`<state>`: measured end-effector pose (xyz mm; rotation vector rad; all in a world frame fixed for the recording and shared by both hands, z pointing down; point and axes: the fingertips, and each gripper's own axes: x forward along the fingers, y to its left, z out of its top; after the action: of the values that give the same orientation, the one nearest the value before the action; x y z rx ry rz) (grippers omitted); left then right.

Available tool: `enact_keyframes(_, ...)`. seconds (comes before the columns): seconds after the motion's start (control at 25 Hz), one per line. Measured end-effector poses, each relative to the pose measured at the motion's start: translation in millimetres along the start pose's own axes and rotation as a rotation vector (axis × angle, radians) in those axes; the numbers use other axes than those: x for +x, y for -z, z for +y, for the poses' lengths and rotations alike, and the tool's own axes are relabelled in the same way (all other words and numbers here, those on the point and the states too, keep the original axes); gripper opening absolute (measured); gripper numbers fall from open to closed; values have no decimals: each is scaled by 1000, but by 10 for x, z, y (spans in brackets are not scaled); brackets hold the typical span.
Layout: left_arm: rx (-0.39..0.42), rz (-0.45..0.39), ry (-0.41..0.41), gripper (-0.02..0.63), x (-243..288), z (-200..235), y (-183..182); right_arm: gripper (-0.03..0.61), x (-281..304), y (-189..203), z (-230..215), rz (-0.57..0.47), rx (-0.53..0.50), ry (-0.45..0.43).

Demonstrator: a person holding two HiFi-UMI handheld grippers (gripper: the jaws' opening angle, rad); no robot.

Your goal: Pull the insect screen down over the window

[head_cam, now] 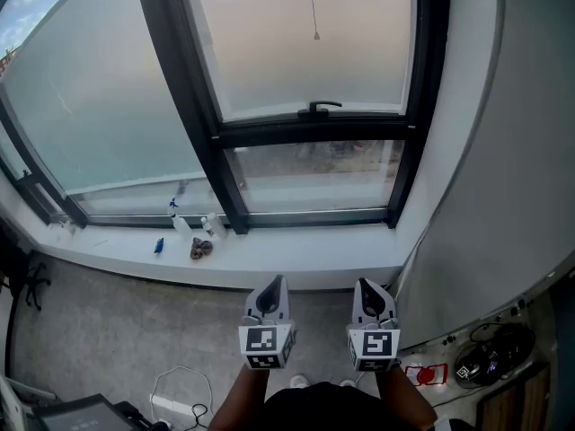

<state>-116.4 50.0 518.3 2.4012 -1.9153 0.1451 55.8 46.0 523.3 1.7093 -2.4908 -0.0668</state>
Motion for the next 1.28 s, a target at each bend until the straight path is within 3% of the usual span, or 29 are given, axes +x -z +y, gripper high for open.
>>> enact_keyframes(0.2, 22, -1, -3, 3, 43, 207, 1, 3, 39, -92, 102, -13, 35, 16)
enact_keyframes(0.64, -11, -17, 80, 3, 152, 346, 25, 3, 218, -71, 439, 3, 4, 43)
enact_keyframes(1.28, 17, 19, 64, 3, 801, 485, 16, 3, 874, 32, 106, 28, 22, 43)
